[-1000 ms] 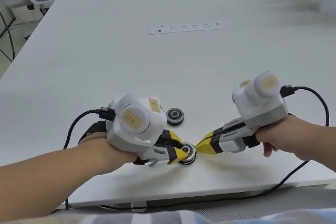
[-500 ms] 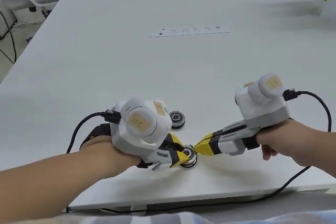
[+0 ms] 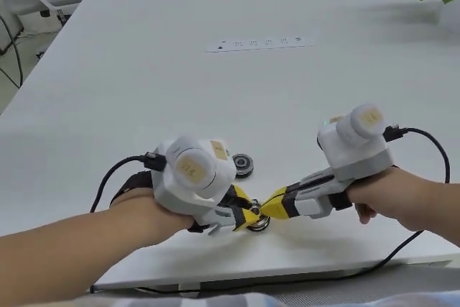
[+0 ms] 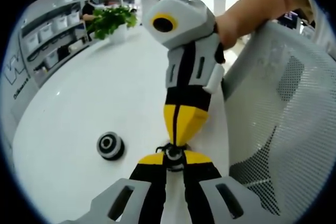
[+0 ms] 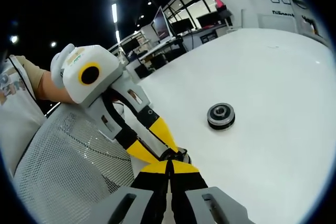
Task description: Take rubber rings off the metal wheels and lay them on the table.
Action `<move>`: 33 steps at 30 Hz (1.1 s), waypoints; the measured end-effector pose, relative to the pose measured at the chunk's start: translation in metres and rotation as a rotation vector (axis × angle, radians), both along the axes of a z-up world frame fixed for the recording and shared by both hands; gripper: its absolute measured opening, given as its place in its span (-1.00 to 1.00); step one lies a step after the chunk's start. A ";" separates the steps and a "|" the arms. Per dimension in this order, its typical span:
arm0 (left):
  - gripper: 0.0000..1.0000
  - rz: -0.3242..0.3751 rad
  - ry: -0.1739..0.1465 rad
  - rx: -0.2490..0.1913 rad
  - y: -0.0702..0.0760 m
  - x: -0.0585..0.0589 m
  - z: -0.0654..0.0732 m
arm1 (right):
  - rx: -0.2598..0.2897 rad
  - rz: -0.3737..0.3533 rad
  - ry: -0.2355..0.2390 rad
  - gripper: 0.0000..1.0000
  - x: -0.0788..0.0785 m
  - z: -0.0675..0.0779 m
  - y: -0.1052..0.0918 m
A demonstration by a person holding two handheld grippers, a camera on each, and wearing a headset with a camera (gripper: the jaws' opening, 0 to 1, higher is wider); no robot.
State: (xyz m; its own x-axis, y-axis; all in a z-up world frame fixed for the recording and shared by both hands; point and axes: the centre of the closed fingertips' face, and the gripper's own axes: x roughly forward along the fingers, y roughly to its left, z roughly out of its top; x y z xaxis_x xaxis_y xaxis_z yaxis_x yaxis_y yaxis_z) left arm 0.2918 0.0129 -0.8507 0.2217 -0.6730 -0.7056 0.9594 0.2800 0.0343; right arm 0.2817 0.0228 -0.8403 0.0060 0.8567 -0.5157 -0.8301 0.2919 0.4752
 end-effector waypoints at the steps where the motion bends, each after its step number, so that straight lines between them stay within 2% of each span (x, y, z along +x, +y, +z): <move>1: -0.78 -0.001 -0.001 -0.001 0.000 0.000 0.000 | 0.013 0.010 0.010 -1.00 -0.003 0.002 0.002; 2: -0.78 -0.001 -0.002 -0.002 0.000 0.000 0.000 | 0.027 0.009 0.007 -1.00 -0.005 0.007 0.007; 3: -0.78 -0.004 -0.004 -0.005 0.000 0.000 0.000 | -0.002 0.018 -0.025 -1.00 -0.004 0.005 0.005; 4: -0.78 0.000 -0.002 -0.007 0.000 0.000 0.001 | 0.003 0.031 -0.036 -1.00 -0.004 0.006 0.007; 5: -0.78 0.001 -0.001 -0.009 0.000 0.000 0.001 | 0.004 0.024 -0.023 -1.00 -0.001 0.002 0.004; 7: -0.78 -0.003 -0.003 -0.007 0.000 0.000 0.001 | -0.007 0.029 -0.030 -1.00 -0.001 -0.001 0.001; 12: -0.77 -0.005 -0.002 -0.015 0.000 0.000 0.002 | 0.016 0.007 -0.030 -1.00 0.005 0.003 -0.005; 16: -0.76 -0.009 -0.004 -0.020 0.000 0.000 0.002 | 0.003 0.004 -0.035 -1.00 0.004 0.000 -0.007; 22: -0.73 -0.001 0.015 -0.032 -0.001 -0.001 0.002 | -0.004 0.017 -0.050 -1.00 0.004 0.000 -0.006; 27: -0.72 -0.005 0.021 -0.026 -0.001 -0.001 0.002 | -0.005 0.018 -0.065 -1.00 0.005 0.001 -0.007; 30: -0.66 -0.006 0.037 -0.027 -0.002 -0.003 0.002 | -0.009 0.015 -0.075 -1.00 0.007 0.001 -0.008; 33: -0.63 -0.010 0.031 -0.020 -0.001 -0.003 0.002 | -0.004 0.013 -0.078 -1.00 0.008 0.003 -0.008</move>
State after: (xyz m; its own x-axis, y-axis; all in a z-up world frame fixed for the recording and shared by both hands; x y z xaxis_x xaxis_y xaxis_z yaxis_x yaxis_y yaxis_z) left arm 0.2886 0.0121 -0.8488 0.1933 -0.6889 -0.6986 0.9627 0.2706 -0.0005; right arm 0.2897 0.0150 -0.8375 0.0354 0.8551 -0.5173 -0.8680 0.2829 0.4082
